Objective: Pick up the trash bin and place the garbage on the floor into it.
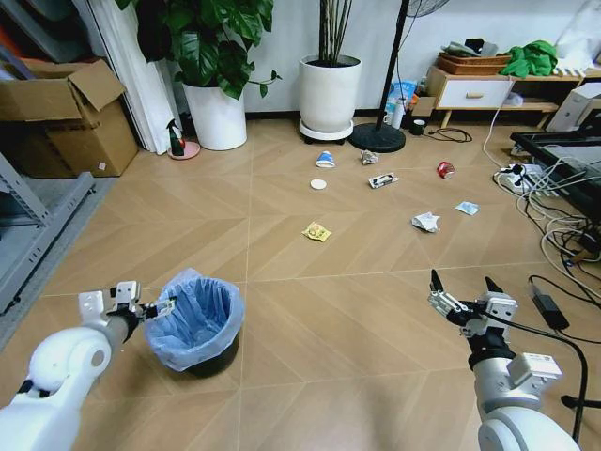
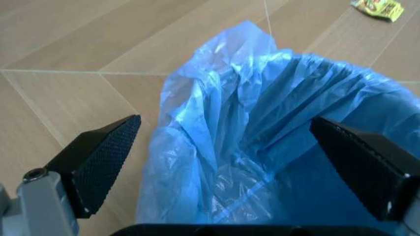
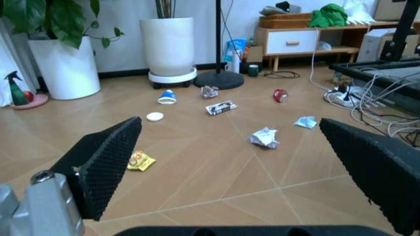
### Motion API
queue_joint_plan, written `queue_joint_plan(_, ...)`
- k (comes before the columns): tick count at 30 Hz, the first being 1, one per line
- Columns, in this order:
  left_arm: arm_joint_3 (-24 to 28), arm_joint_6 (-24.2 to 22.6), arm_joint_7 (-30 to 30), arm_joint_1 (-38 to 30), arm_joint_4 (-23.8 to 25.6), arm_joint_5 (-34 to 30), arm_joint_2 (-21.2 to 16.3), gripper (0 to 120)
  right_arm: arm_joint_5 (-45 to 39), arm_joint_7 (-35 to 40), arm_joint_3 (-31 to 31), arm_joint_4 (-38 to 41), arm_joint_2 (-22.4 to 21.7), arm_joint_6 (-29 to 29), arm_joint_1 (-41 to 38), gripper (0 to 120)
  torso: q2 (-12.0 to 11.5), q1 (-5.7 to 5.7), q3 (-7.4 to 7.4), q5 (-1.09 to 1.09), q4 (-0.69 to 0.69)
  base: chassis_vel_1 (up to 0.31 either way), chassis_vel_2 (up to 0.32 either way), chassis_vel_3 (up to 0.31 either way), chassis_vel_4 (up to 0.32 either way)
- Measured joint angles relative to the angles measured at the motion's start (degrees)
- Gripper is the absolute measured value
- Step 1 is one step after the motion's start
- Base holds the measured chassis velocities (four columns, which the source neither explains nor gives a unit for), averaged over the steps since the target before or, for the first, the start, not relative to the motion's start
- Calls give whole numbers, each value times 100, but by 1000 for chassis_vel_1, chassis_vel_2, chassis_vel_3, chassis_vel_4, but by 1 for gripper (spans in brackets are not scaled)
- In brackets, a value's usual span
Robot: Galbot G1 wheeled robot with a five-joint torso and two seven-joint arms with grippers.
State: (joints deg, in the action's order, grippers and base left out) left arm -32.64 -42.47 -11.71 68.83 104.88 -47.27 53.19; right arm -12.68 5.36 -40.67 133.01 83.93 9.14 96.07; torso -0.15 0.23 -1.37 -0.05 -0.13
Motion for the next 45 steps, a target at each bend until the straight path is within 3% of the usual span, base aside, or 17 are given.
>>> queue_joint_plan(13, 422, 21, 52, -380, -740, 28, -186, 100, -2, 10, -21, -72, 58, -82, 12, 100, 0, 0, 0, -1, 1, 0, 0, 0, 0)
queue_joint_plan(24, 496, 28, 101, -477, -1002, 22, -211, 100, -2, 10, -40, -111, 87, -131, 2, 100, 0, 0, 0, 0, 1, 0, 0, 0, 0)
queue_joint_plan(32, 661, 32, 134, -553, -1133, 23, -197, 73, -3, 12, -39, -132, 93, -132, -30, 100, 0, 0, 0, 0, 1, 0, 0, 0, 0)
queue_joint_plan(41, 748, 33, 188, -690, -1283, 63, -160, 35, -5, 15, -42, -142, 103, -131, -48, 100, 0, 0, 0, 0, 1, 0, 0, 0, 0)
queue_joint_plan(44, 757, 33, 198, -707, -1313, 84, -146, 30, -5, 16, -42, -142, 102, -131, -52, 100, 0, 0, 0, -1, 0, 0, 0, 0, 0)
queue_joint_plan(45, 760, 34, 223, -720, -1341, 133, -137, 20, -5, 19, -45, -143, 99, -130, -58, 100, 0, 0, 0, 0, 1, 0, 0, 0, 0)
